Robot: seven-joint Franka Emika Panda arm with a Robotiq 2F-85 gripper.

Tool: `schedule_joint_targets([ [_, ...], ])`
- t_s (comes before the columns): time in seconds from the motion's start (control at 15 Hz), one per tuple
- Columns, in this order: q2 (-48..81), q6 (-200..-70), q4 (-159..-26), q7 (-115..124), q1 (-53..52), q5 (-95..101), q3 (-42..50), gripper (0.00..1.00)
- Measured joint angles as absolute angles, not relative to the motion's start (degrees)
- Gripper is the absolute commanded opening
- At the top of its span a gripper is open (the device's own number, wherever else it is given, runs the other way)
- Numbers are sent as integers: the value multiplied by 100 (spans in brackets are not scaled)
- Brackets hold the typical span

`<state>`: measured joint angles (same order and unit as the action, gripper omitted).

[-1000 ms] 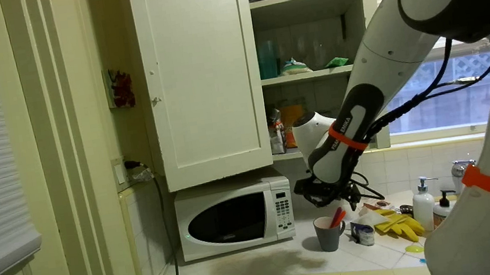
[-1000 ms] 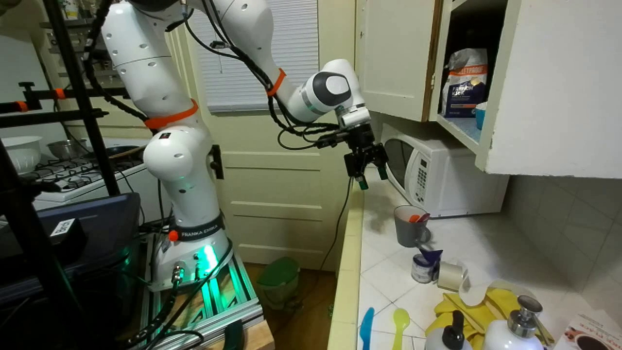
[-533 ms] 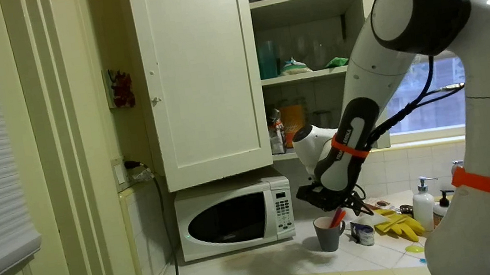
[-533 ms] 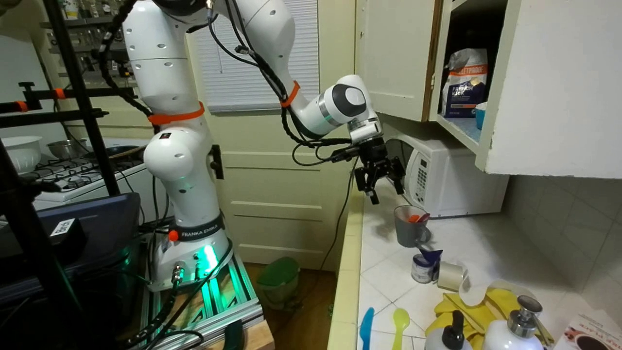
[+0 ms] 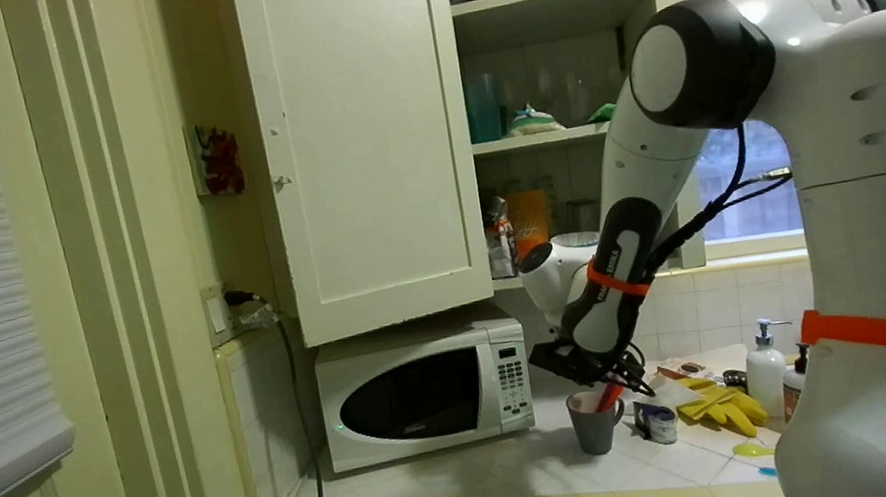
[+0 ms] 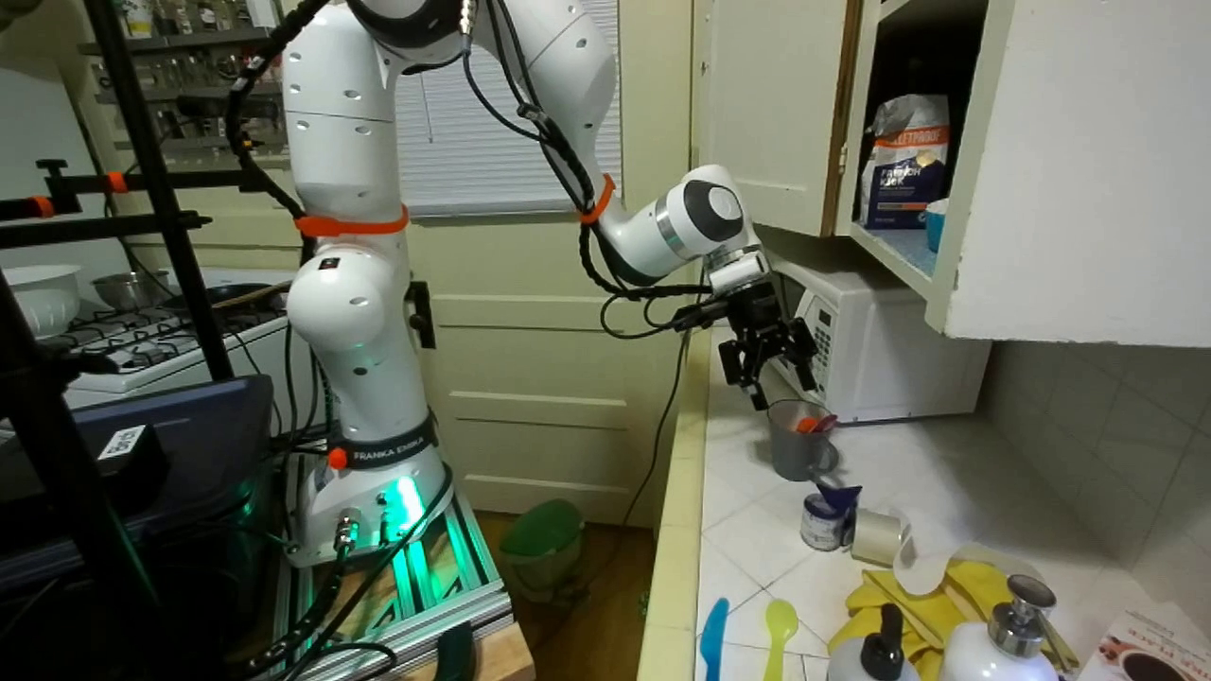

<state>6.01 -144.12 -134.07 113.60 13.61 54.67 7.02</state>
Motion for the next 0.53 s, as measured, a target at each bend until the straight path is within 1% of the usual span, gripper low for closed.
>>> schedule_joint_targets([
  [0.53, 1199, -14481, -12907, 11470, 1068, 5502, 965, 100],
])
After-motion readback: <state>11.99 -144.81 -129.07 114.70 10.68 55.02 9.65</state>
